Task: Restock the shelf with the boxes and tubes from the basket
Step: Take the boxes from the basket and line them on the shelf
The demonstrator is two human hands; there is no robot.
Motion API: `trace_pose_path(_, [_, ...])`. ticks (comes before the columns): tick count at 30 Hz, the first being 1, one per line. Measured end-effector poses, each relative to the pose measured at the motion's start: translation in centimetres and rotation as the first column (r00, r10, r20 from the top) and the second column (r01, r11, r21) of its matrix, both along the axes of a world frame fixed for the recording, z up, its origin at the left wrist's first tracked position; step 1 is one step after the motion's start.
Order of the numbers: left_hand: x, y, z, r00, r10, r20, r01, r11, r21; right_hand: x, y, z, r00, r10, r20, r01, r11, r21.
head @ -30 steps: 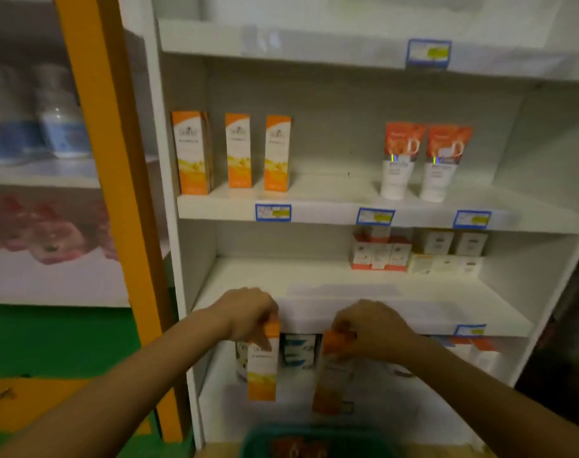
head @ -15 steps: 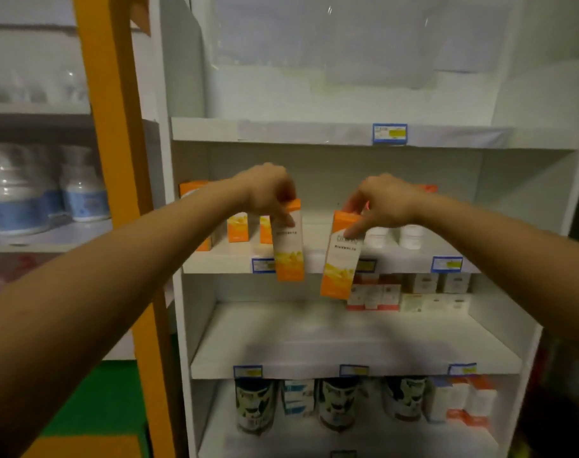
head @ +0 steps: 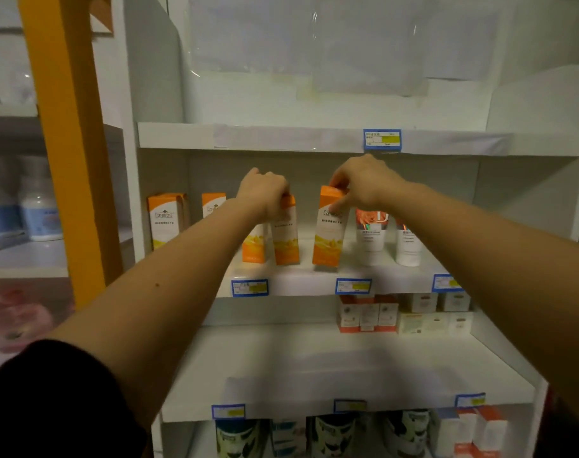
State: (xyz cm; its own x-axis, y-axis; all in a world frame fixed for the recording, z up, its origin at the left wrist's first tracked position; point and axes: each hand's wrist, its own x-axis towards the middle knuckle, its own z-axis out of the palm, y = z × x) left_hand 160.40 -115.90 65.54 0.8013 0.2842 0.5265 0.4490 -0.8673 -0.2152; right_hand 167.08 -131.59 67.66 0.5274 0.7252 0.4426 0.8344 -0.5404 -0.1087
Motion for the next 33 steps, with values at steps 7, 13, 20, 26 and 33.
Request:
trace_pose_path(7, [2.2, 2.0, -0.4, 0.999, 0.047, 0.009, -0.047, 0.999, -0.01, 1.8, 2.2, -0.5, 1.0, -0.001, 0.006, 0.001, 1.0, 0.029])
trace_pose_path(13, [3.0, 2.7, -1.1, 0.988, 0.115, -0.106, -0.099, 0.985, 0.143, 2.7, 4.3, -0.4, 1.0, -0.018, -0.013, 0.018, 0.999, 0.028])
trace_pose_path(20, [3.2, 2.8, -2.4, 0.994, 0.104, -0.041, -0.095, 0.98, 0.176, 4.0, 5.8, -1.6, 0.995, -0.095, 0.017, 0.095, 0.995, -0.03])
trace_pose_path(26, [3.0, 2.6, -2.5, 0.995, 0.088, -0.053, -0.084, 0.993, 0.081, 4.8, 6.8, -3.6, 0.992, -0.117, 0.047, 0.117, 0.993, -0.001])
trace_pose_path(33, [2.2, 2.4, -2.9, 0.994, 0.088, -0.059, -0.082, 0.991, 0.103, 5.4, 6.2, -4.9, 0.988, -0.099, 0.118, 0.102, 0.994, -0.025])
